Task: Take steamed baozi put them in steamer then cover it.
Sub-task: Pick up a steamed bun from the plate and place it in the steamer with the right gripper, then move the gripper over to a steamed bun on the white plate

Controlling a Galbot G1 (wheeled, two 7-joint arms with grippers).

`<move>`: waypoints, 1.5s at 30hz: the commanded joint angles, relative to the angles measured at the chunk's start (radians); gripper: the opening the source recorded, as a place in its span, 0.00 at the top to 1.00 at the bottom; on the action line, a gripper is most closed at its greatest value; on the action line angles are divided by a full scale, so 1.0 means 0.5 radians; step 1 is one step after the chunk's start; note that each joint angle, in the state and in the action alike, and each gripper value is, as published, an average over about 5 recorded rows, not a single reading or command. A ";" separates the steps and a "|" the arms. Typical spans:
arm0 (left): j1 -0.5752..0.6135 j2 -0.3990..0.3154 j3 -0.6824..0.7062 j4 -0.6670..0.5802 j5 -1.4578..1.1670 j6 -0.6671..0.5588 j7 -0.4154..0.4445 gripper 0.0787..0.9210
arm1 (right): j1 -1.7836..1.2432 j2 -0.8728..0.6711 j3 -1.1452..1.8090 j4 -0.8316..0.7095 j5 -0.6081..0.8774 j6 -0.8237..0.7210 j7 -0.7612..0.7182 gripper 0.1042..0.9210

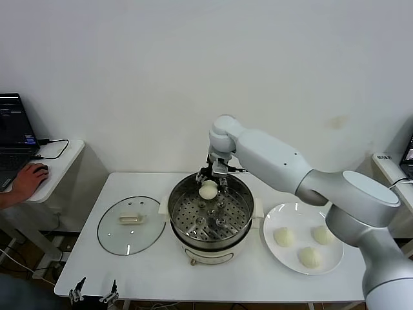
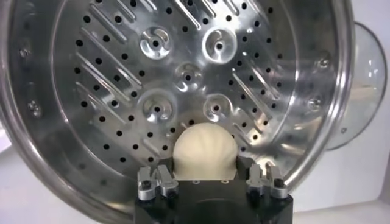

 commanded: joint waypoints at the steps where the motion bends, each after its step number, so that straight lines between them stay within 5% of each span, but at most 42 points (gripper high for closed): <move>1: -0.002 0.002 -0.001 0.003 -0.001 0.002 0.001 0.12 | -0.006 0.003 -0.002 -0.009 0.033 -0.036 0.017 0.29; 7: 0.000 0.006 0.006 -0.002 0.000 0.001 0.002 0.12 | 0.065 -0.076 -0.007 0.163 0.358 -0.242 -0.162 0.13; 17: 0.018 0.028 0.008 -0.071 -0.003 0.006 0.009 0.12 | 0.289 -0.636 0.057 0.736 0.886 -1.077 -0.318 0.12; 24: 0.065 0.029 0.044 -0.185 -0.015 0.011 0.021 0.12 | 0.382 -1.075 0.066 0.875 1.100 -1.655 -0.342 0.12; 35: 0.071 0.044 0.088 -0.191 -0.023 0.014 0.020 0.12 | 0.204 -1.562 0.031 0.964 1.044 -2.169 -0.341 0.12; 45: 0.044 0.046 0.075 -0.096 -0.012 0.014 0.020 0.12 | -0.160 -1.576 0.098 0.933 0.862 -2.084 -0.080 0.12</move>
